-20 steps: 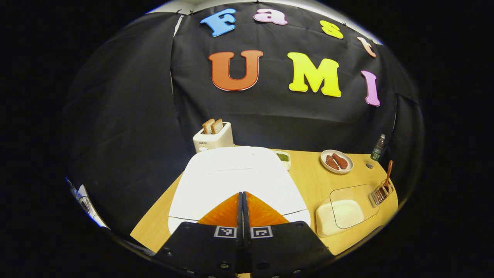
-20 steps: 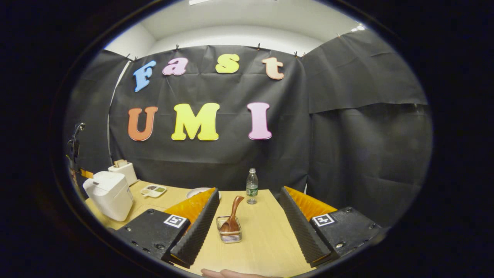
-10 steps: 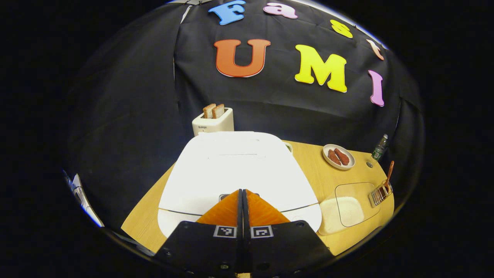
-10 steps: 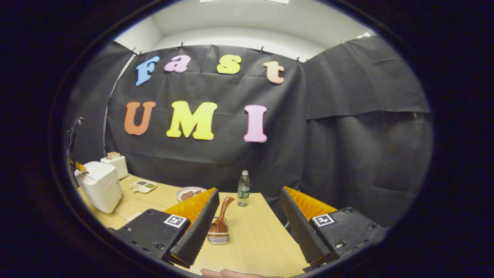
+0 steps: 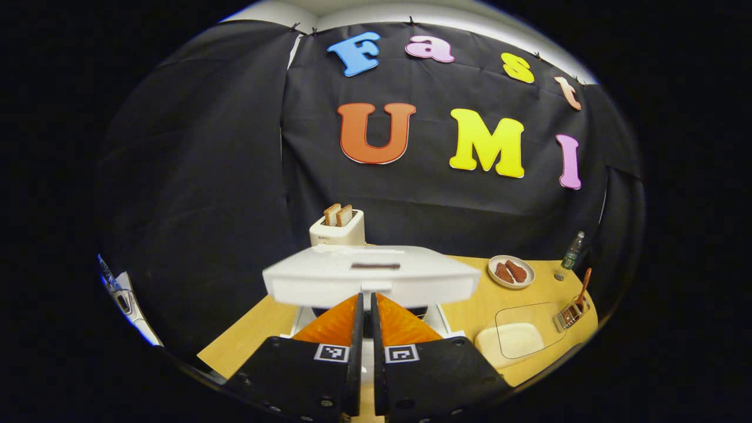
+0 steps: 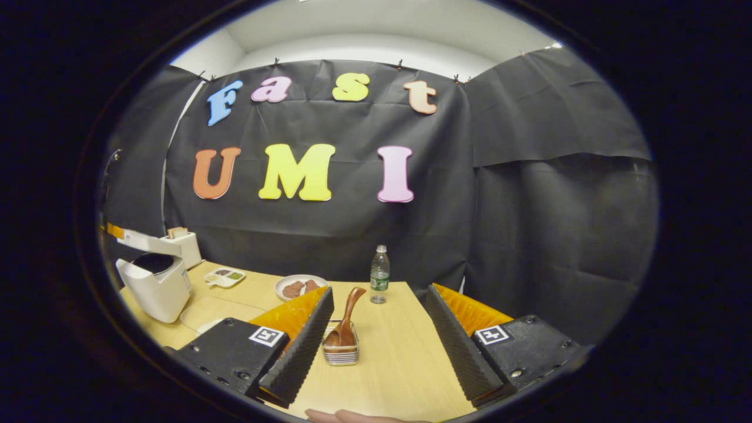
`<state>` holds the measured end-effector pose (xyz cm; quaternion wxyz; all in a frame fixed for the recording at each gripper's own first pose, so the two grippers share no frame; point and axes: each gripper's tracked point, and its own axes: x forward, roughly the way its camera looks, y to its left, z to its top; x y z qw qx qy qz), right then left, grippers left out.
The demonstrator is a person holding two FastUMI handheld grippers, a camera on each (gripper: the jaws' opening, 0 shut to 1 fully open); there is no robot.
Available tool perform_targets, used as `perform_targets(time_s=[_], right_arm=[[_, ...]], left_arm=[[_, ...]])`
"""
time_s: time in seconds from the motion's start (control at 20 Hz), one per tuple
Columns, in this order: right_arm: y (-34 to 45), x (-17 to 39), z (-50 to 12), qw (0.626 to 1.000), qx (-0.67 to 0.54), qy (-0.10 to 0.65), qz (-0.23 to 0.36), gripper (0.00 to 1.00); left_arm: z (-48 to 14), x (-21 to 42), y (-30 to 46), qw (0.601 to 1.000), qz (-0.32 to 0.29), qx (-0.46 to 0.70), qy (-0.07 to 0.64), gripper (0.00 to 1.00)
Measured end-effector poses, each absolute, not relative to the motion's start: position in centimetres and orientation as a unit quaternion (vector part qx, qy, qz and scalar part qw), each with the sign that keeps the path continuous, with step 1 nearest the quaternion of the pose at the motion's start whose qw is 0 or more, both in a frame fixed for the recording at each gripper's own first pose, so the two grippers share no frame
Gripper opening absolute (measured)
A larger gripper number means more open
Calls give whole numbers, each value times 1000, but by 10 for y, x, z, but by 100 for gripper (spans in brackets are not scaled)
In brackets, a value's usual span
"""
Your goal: Close the left gripper, press the button to open the rice cooker; take a wooden spoon from the chopstick holder with the right hand, scoop a spoonful of rice and pour it into the rice cooker, then put the wooden spoon back into the chopstick holder.
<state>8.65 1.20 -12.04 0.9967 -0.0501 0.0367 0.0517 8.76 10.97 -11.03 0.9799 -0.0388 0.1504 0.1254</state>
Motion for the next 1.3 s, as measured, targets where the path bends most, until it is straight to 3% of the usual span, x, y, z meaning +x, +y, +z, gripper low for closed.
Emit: perform_targets(time_s=[0.05,0.1,0.2,0.35,0.45,0.5,0.8,1.3], right_arm=[[13,89,-124,997,-49,36,55,100],[15,92,-126,996,-49,35,60,100],[22,100,-133,996,-52,38,67,100],[32,114,-147,995,-46,58,66,100],[47,120,-150,995,-27,65,77,100],[53,125,-153,994,-23,69,80,100],[79,173,-181,992,-20,88,91,100],[89,230,-236,985,-17,134,111,100]], left_arm=[[-106,80,105,982,119,-43,142,8],[-102,69,100,984,112,-43,135,31],[-96,50,92,987,103,-36,114,56],[-87,15,78,993,78,-24,81,64],[-76,-6,76,996,74,-16,52,88],[-72,-14,77,996,74,-15,38,93],[-56,-76,92,995,90,-26,-28,95],[-71,-105,98,997,79,-4,-26,94]])
